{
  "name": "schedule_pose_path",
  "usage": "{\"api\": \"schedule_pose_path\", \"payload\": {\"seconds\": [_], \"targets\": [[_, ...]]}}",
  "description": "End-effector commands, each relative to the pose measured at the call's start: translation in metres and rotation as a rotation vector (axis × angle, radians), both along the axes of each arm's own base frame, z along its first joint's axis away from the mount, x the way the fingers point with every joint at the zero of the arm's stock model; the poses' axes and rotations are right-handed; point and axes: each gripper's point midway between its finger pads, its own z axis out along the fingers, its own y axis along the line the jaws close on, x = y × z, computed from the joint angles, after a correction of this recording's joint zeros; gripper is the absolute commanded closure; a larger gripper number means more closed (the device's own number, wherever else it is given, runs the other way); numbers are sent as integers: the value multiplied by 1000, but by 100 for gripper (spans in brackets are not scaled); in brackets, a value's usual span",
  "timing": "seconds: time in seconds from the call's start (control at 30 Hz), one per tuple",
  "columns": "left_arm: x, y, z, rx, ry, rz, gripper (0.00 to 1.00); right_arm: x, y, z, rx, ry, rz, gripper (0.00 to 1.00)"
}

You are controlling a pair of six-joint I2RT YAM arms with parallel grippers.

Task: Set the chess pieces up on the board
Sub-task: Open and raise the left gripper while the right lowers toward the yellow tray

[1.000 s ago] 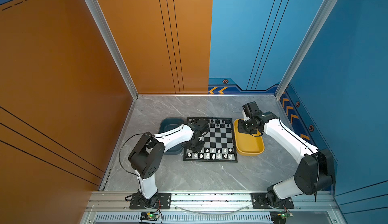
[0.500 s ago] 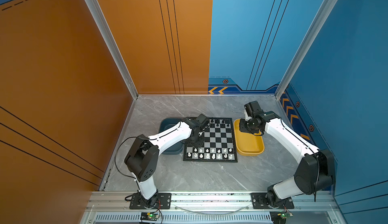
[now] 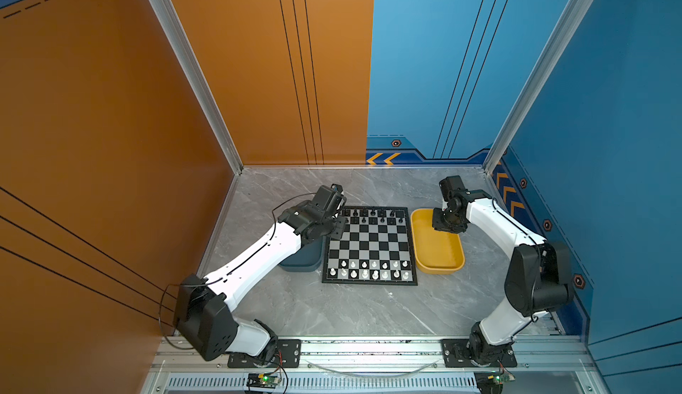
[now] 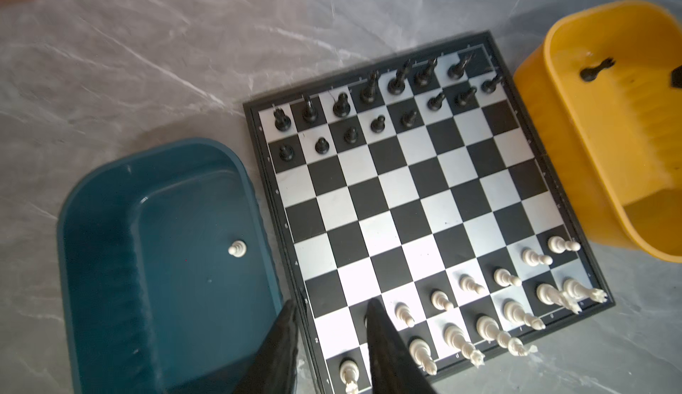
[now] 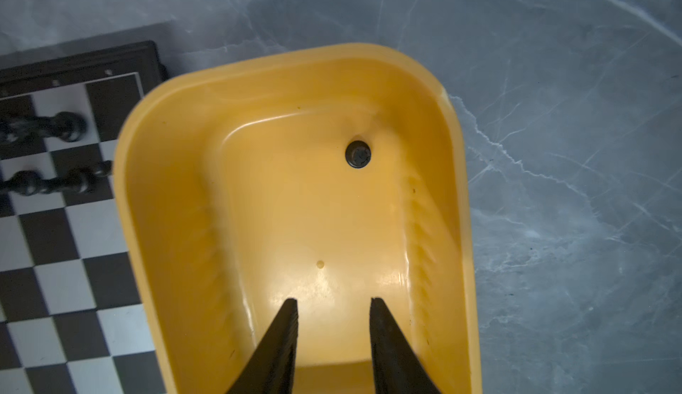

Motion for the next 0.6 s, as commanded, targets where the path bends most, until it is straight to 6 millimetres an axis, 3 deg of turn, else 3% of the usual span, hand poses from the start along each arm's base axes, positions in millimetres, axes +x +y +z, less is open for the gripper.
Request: {"api": "schedule_pose_path", "payload": {"seconds": [0.0, 0.2, 0.57], "targets": [[13, 5, 22, -81, -116, 19, 63, 8, -13, -3, -57, 21, -1, 61], [14, 24, 23, -96, -126, 70, 64, 23, -18, -18, -77, 50, -4, 59], [14, 26, 28, -128, -151, 80, 65, 43, -23, -40, -57, 76, -19, 58]]}}
